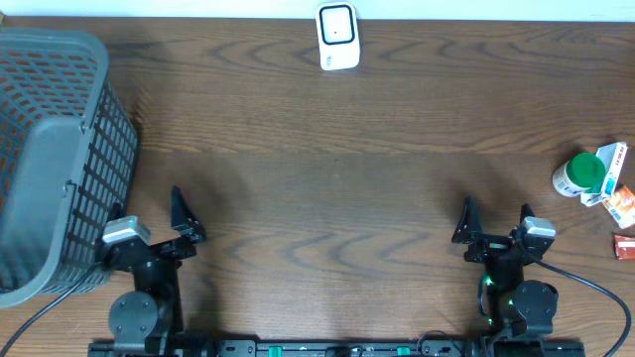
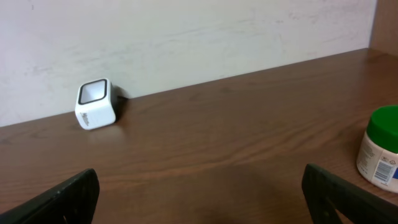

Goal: Scan the item barcode

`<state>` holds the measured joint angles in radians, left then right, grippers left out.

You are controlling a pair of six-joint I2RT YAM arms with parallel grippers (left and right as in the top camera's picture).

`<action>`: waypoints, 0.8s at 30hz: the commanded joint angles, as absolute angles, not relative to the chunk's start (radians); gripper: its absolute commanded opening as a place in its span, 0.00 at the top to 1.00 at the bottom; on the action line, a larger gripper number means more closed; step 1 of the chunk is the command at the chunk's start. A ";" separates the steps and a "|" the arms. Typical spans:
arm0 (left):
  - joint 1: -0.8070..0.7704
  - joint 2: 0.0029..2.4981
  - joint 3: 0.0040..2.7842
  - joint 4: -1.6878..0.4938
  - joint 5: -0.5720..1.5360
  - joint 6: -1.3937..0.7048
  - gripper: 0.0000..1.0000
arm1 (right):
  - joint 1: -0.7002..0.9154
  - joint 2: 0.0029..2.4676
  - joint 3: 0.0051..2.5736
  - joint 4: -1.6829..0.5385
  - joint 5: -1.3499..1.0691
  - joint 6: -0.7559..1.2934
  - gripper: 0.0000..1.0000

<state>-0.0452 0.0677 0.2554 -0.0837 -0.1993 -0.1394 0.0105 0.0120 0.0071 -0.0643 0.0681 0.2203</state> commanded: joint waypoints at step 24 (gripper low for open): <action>0.029 0.001 0.004 -0.059 -0.163 -0.153 0.05 | 0.018 0.006 0.006 -0.068 0.077 0.231 0.01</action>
